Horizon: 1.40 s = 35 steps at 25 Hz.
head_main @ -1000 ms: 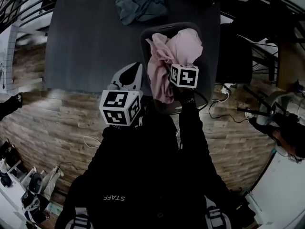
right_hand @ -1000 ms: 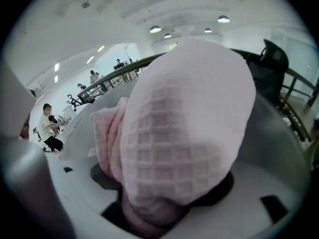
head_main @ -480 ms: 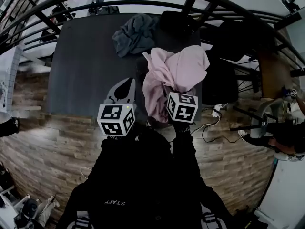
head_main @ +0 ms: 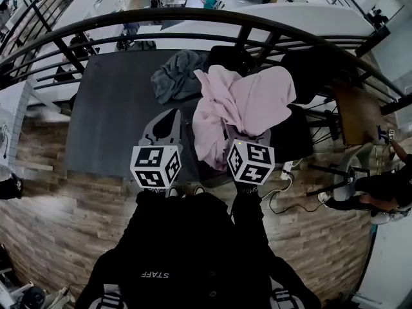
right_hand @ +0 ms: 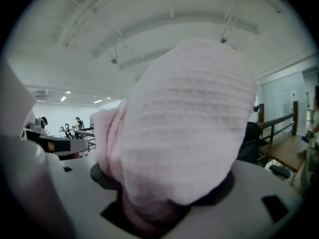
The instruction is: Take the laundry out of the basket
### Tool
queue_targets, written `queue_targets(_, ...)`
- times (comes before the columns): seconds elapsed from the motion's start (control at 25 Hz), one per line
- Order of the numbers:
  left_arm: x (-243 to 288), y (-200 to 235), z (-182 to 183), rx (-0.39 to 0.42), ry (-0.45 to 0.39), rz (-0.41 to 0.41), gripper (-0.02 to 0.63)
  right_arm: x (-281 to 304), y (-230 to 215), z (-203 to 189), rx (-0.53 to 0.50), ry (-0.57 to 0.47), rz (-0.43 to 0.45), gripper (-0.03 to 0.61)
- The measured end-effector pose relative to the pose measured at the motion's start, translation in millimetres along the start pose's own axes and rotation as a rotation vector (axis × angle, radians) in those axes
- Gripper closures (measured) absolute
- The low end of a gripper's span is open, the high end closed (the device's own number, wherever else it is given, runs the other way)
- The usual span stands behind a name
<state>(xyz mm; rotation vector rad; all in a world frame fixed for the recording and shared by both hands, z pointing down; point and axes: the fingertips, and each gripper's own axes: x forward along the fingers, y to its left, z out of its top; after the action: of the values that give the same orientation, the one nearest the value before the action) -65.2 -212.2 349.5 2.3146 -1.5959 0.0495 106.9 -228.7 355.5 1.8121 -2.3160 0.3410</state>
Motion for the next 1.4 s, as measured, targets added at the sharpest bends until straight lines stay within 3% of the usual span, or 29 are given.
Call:
queue_targets(0.28, -5.1, -1.6, 32.2, 0.030, -0.080, -0.007, 0.614, -16.4, 2.7, 48.0, -0.011, -0.146, -0.026, 0.207)
queue_targets(0.76, -10.7, 5.9, 64.8, 0.089, -0.190, 0.025, 0.614, -26.0, 13.2, 83.4, -0.037, -0.289, -0.052, 0.204)
queue_targets(1.4, -17.3, 3.6, 84.4, 0.127, -0.239, 0.022, 0.614, -31.6, 19.8, 95.5, -0.080, -0.340, -0.081, 0.196)
